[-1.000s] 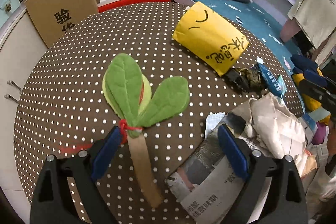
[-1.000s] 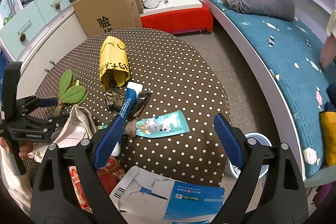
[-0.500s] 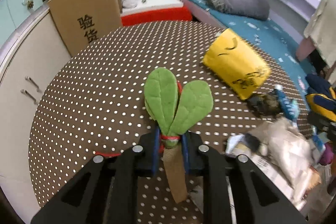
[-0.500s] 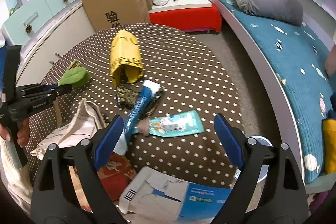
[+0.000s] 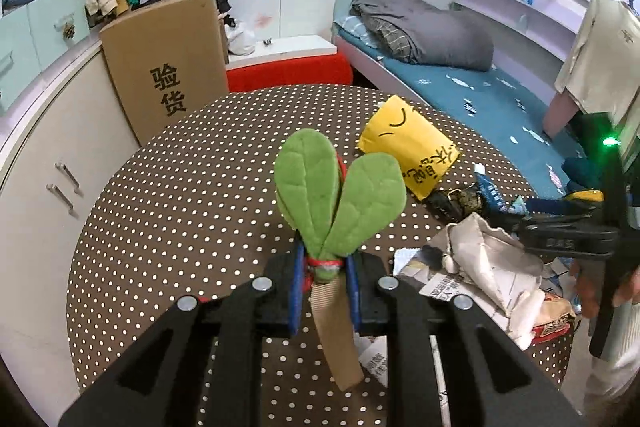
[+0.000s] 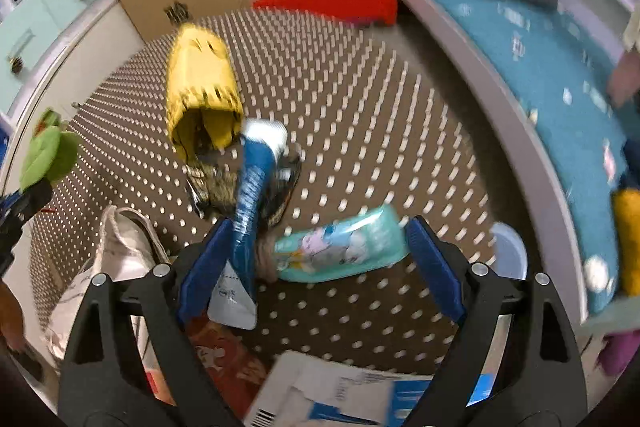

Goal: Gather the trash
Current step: 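Grasp the teal tube with the right tool while the left tool holds the leaf toy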

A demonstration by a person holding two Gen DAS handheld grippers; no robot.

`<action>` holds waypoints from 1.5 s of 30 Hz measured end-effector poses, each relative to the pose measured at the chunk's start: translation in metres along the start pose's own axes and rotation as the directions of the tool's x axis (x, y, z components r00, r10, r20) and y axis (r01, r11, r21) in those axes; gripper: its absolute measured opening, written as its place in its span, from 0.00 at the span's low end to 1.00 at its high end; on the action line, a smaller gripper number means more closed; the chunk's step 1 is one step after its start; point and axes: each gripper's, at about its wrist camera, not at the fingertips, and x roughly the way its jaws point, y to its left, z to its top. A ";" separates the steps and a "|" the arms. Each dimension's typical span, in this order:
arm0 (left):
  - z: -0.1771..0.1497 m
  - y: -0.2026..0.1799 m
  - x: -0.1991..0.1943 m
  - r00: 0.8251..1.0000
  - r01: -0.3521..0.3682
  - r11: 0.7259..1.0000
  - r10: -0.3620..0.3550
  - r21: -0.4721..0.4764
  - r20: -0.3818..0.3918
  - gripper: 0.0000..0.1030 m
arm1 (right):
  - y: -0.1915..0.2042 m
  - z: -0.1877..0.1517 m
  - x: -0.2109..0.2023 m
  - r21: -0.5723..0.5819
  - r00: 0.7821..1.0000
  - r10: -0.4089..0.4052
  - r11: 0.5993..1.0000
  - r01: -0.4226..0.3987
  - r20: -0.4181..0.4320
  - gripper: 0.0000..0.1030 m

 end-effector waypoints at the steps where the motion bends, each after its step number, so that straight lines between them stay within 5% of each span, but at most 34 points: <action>1: 0.000 -0.002 0.000 1.000 0.004 1.000 -0.004 0.003 0.000 0.17 | 0.002 -0.001 0.001 -0.014 1.000 -0.024 1.000 0.024 0.007 0.84; 20: -0.004 -0.002 0.001 1.000 0.018 1.000 -0.018 -0.001 0.002 0.18 | -0.004 0.009 0.001 -0.021 1.000 0.004 1.000 -0.004 0.014 0.66; 21: -0.005 -0.003 0.001 1.000 0.018 1.000 -0.018 0.000 0.002 0.18 | -0.006 0.010 0.000 -0.013 1.000 0.008 1.000 -0.008 0.018 0.41; 23: -0.005 -0.005 0.001 1.000 0.015 1.000 -0.015 0.003 0.001 0.18 | -0.018 0.018 -0.006 0.027 0.999 0.024 0.999 -0.025 0.029 0.28; 24: -0.004 -0.006 0.001 1.000 0.014 1.000 -0.014 0.004 0.000 0.18 | -0.020 0.021 -0.010 0.033 0.999 0.015 0.999 -0.016 0.038 0.03; 30: -0.002 -0.012 0.000 1.000 0.022 1.000 -0.022 0.010 0.006 0.18 | -0.021 0.021 -0.008 -0.005 1.000 0.016 1.000 -0.016 0.022 0.07; 32: -0.001 -0.016 0.001 1.000 0.025 1.000 -0.025 0.015 0.003 0.18 | -0.022 0.018 -0.008 0.015 1.000 -0.001 1.000 0.001 0.019 0.55; 33: -0.001 -0.018 0.001 1.000 0.025 1.000 -0.025 0.019 0.000 0.18 | -0.022 0.016 -0.008 0.025 1.000 0.007 1.000 -0.007 0.016 0.91; 35: -0.002 -0.020 0.001 1.000 0.023 0.999 -0.023 0.025 -0.002 0.19 | -0.021 0.011 -0.013 0.024 0.997 0.059 0.998 -0.060 0.050 0.91; 40: -0.001 -0.019 0.001 1.000 0.021 1.000 -0.021 0.021 -0.001 0.19 | -0.007 0.003 0.000 -0.010 0.999 0.038 0.999 -0.038 -0.002 0.93; 44: -0.001 -0.019 0.001 1.000 0.025 1.000 -0.025 0.014 -0.004 0.19 | 0.014 0.008 0.007 -0.091 0.999 -0.044 0.995 0.041 -0.030 0.93; 45: -0.002 -0.019 0.000 1.000 0.024 1.000 -0.024 0.011 -0.003 0.19 | 0.018 0.008 0.008 -0.109 0.998 -0.057 0.993 0.053 -0.033 0.84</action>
